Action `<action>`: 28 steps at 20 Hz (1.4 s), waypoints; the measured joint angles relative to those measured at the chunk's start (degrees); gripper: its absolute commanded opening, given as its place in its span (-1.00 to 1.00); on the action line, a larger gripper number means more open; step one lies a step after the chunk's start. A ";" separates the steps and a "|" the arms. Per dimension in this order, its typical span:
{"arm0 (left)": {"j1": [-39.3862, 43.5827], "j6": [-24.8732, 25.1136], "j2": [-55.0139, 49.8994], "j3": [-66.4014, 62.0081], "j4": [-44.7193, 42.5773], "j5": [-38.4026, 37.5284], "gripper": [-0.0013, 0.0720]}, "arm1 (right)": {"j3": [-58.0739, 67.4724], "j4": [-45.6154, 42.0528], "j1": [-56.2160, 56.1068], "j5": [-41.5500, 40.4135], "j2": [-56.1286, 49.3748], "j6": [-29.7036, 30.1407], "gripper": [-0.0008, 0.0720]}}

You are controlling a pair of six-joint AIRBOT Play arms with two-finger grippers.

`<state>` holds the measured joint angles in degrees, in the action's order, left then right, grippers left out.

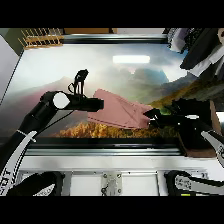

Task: Fold the clothes and pants, and hang the long-sleeved shirts on hangers.

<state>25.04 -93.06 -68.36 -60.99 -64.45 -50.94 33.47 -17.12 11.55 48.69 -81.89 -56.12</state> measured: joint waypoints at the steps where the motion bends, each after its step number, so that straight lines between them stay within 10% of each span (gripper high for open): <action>1: 0.00 0.00 0.00 0.00 0.00 -0.11 -0.94 | 0.33 0.57 -1.14 -0.74 -0.42 0.24 0.44; 4: 0.00 0.00 0.00 0.00 0.00 -0.37 -0.94 | 1.22 1.79 -3.93 -1.99 -1.55 0.35 0.17; 6: 0.00 0.02 0.00 0.00 0.02 -0.50 -0.94 | 1.68 1.70 -4.96 -2.75 -1.99 0.68 -0.94; 12: 0.00 0.07 0.02 0.00 0.02 -0.66 -0.94 | 7.10 0.50 -5.03 -1.07 -0.15 0.92 -0.95; 21: 0.00 0.09 0.00 0.00 -0.04 -0.68 -0.94 | 31.85 -30.29 11.19 3.19 13.40 -29.14 -0.94; 28: 0.00 0.09 0.00 0.00 -0.07 -0.50 -0.94 | 35.56 -39.85 27.89 10.08 23.30 -37.97 -0.94</action>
<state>25.04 -92.97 -68.36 -60.99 -64.51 -51.44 69.04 -56.97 39.44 58.76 -58.59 -94.08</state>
